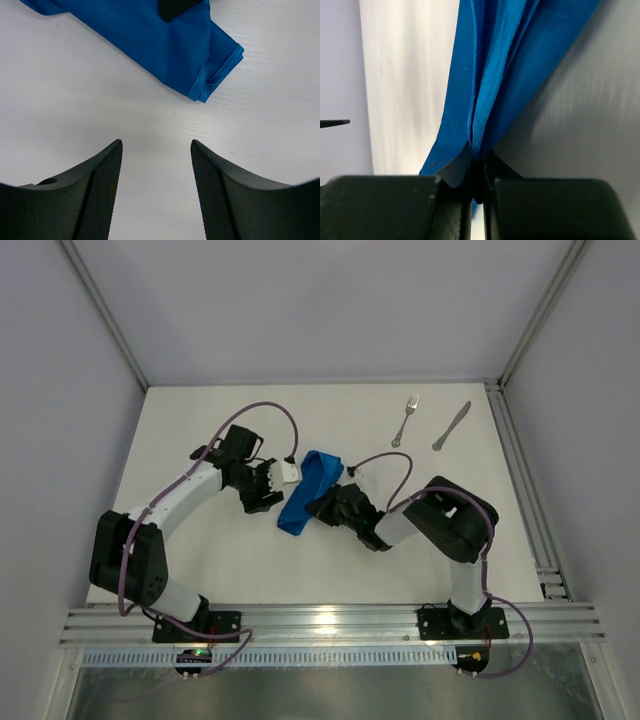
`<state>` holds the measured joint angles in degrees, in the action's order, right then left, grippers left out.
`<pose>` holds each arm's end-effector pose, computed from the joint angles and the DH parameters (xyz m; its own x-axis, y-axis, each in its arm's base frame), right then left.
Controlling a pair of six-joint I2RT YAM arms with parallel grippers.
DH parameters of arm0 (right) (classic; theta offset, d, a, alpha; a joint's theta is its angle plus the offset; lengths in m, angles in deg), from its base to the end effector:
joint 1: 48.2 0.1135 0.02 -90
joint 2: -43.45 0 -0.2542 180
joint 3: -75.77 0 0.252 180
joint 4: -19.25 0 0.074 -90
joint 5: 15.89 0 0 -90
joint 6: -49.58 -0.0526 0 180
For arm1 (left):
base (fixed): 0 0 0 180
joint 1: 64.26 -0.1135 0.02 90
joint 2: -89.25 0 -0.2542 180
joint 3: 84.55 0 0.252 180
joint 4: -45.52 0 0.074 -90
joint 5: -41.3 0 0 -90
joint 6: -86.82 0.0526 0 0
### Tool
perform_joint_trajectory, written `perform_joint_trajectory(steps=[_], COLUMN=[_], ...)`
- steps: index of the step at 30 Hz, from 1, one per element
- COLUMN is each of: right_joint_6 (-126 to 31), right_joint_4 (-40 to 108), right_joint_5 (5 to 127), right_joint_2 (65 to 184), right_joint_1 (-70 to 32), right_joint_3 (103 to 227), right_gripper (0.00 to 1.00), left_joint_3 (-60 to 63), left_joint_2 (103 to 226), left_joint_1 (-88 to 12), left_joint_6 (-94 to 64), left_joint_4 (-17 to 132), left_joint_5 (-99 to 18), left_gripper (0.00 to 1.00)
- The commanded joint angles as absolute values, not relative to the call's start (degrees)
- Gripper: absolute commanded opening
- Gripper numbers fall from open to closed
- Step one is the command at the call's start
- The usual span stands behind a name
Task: Fold the napkin into a case and place the utensils inside
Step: Pick up the smaller rectangle-folded napkin from the center of the board, then turn over the smaller rectangle-folded napkin at the center of the board.
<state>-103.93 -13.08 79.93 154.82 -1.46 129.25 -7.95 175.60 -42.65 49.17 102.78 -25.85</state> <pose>0.2510 0.2589 0.0823 -0.7242 0.5297 -0.4415 -0.0306 0.6150 0.7879 0.2714 -0.1295 0.2118 -0.1424 0.8412 -0.5216 0.9711 0.2208 0.0909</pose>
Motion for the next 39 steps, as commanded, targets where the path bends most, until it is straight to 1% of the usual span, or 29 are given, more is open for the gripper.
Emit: perform_joint_trajectory(steps=[1,6,8,11,14,15,17,18,23,24,26,29,33,39], right_joint_6=[-95.7,-92.5,-90.6,-88.1,-82.6,-79.6,-76.1,-72.7,-65.1,-64.1,-61.5,-59.7,-58.1,-57.5], right_joint_4=[-4.3,-3.5,-1.9,5.0,15.9,21.8,28.4,35.2,50.3,55.0,59.7,69.9,78.6,88.3], right_joint_5=[75.8,66.7,65.4,65.4,64.4,63.9,63.3,63.2,62.9,64.2,66.1,72.2,82.2,91.8], right_joint_2=[150.7,150.1,149.4,145.9,142.6,142.0,141.3,141.1,142.6,143.2,143.6,143.7,144.2,146.0], right_joint_1=[-2.8,-5.0,-5.7,-6.9,-9.3,-9.8,-11.1,-11.4,-13.1,-13.2,-13.2,-13.2,-13.1,-12.2], right_joint_3=[130.2,130.9,131.0,130.9,133.0,133.9,137.6,140.2,146.9,149.1,151.5,155.5,160.6,164.8], right_gripper=[0.04,0.04,0.04,0.04,0.04,0.04,0.04,0.04,0.04,0.04,0.04,0.04,0.04,0.04], left_joint_3=[-7.6,-5.1,-4.7,-5.0,-5.7,-5.9,-5.9,-5.8,-5.9,-5.9,-5.9,-5.8,-5.7,-5.3], left_joint_2=[175.4,178.6,179.0,178.5,177.8,177.8,177.7,177.7,177.3,177.2,177.0,176.6,176.4,176.3], left_joint_1=[-42.6,-42.6,-42.8,-43.8,-45.1,-45.4,-46.4,-46.8,-48.1,-48.3,-48.6,-49.2,-49.9,-50.9], left_joint_6=[46.8,42.5,41.6,41.7,42.3,42.4,42.3,42.3,42.4,42.4,42.7,42.9,42.9,43.0], left_joint_4=[104.6,101.5,101.6,101.3,101.2,101.1,101.2,101.3,101.1,101.0,101.0,101.0,100.6,100.5], left_joint_5=[-24.4,-27.2,-27.8,-28.1,-28.5,-28.4,-28.0,-28.0,-28.3,-28.4,-28.7,-29.0,-28.8,-28.9], left_gripper=[0.59,0.59,0.59,0.59,0.59,0.59,0.59,0.59,0.59,0.59,0.59,0.59,0.59,0.59])
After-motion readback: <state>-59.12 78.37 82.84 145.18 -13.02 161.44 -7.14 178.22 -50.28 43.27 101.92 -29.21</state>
